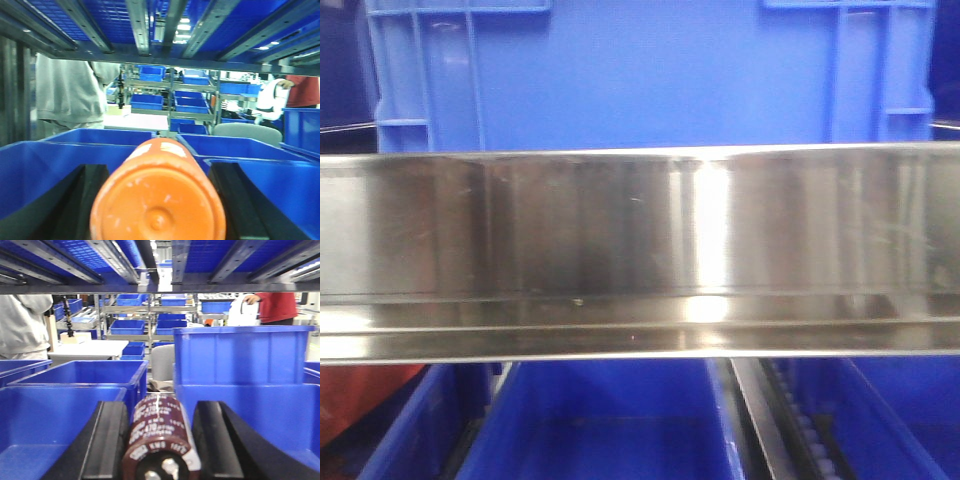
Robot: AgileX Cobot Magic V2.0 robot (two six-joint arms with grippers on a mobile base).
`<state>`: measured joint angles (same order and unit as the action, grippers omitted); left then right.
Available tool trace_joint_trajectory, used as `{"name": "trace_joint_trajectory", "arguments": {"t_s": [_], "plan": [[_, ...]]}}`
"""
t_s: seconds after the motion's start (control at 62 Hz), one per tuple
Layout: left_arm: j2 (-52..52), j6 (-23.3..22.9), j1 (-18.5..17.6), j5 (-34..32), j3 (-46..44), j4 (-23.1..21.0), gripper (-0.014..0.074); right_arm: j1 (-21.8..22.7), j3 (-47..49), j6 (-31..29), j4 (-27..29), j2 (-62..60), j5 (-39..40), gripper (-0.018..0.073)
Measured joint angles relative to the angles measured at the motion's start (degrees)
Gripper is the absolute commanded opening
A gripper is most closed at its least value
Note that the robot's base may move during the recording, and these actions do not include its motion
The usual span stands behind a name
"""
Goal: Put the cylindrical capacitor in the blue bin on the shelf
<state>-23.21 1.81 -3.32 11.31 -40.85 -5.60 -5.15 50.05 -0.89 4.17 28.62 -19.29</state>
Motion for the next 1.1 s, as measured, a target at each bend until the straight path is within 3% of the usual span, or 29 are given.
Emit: {"name": "trace_joint_trajectory", "arguments": {"t_s": [1.097], "plan": [[0.0, 0.0, 0.0, -1.7, 0.0, 0.0, -0.0111, 0.0, 0.0, 0.0, 0.0, 0.0, 0.0, -0.0162]]}}
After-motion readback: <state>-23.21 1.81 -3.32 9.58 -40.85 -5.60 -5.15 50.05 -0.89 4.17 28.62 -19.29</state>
